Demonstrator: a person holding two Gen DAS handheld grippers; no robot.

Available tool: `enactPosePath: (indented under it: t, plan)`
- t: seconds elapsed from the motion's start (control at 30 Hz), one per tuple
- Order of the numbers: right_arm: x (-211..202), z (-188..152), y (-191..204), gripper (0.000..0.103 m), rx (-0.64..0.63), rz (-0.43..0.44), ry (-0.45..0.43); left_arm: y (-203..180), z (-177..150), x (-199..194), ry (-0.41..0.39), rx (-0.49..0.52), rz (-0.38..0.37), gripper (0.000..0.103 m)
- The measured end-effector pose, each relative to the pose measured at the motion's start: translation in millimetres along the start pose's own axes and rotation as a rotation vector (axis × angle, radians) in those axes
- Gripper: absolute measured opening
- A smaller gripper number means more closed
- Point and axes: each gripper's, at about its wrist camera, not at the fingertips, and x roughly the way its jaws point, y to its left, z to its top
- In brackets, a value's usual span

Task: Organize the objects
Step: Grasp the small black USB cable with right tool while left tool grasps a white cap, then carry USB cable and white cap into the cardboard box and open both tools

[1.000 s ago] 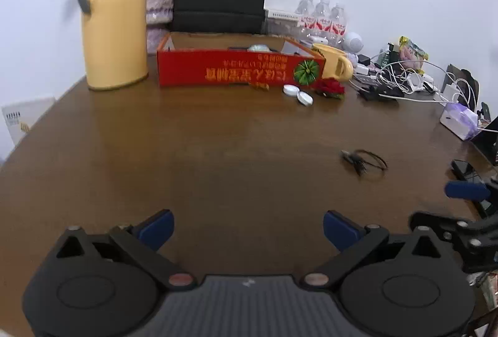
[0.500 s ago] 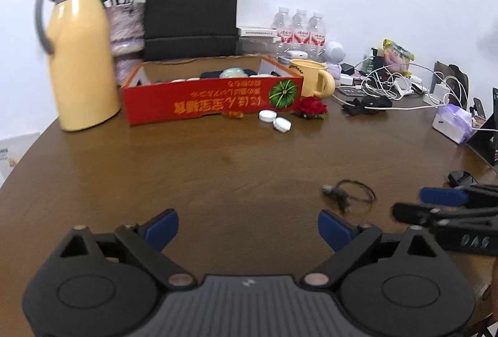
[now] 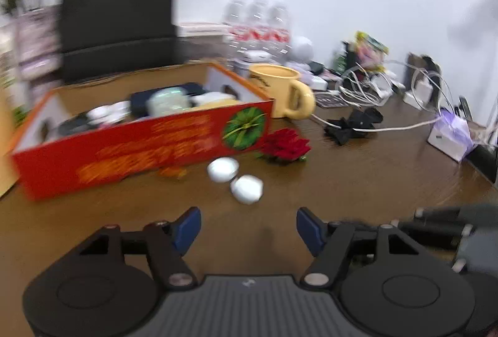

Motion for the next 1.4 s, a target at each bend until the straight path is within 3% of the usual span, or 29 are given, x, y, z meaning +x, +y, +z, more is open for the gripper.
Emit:
enactPosePath:
  t: [0.07,0.13,0.27,0.3,0.33,0.5,0.77,0.97,1.07,1.23,1.4]
  plan:
    - [10,15,-17,0.014,0.032,0.004,-0.021,4,8,22,-0.023,-0.039,-0.020,0.059]
    - [20,22,-28,0.014,0.059,0.014,-0.046,12,19,41,0.008,-0.084,-0.045,0.055]
    - [34,26,-44,0.014,0.104,0.009,-0.061,11,19,62,0.055,-0.047,-0.036,0.035]
    - [37,25,-47,0.014,0.125,0.011,-0.063,9,16,62,0.052,-0.035,-0.036,0.035]
    - [38,24,-49,0.014,0.142,0.016,-0.061,6,14,62,0.043,-0.008,-0.026,0.025]
    - [32,21,-43,0.014,0.120,0.015,-0.099,0,10,51,0.033,0.041,-0.010,0.024]
    - [2,6,-38,0.013,0.141,0.032,-0.124,1,-2,-52,-0.114,-0.022,0.059,0.024]
    - [-91,-31,-4,0.013,0.082,0.113,-0.169,5,-60,-164,-0.154,-0.088,0.226,0.024]
    - [-133,-54,11,0.013,0.065,0.167,-0.152,6,-91,-205,-0.146,-0.186,0.244,0.024]
    - [-153,-67,25,0.013,0.040,0.164,-0.117,1,-109,-231,-0.156,-0.223,0.260,0.024]
    - [-154,-52,30,0.013,0.014,0.157,-0.161,4,-99,-230,-0.188,-0.209,0.237,0.024]
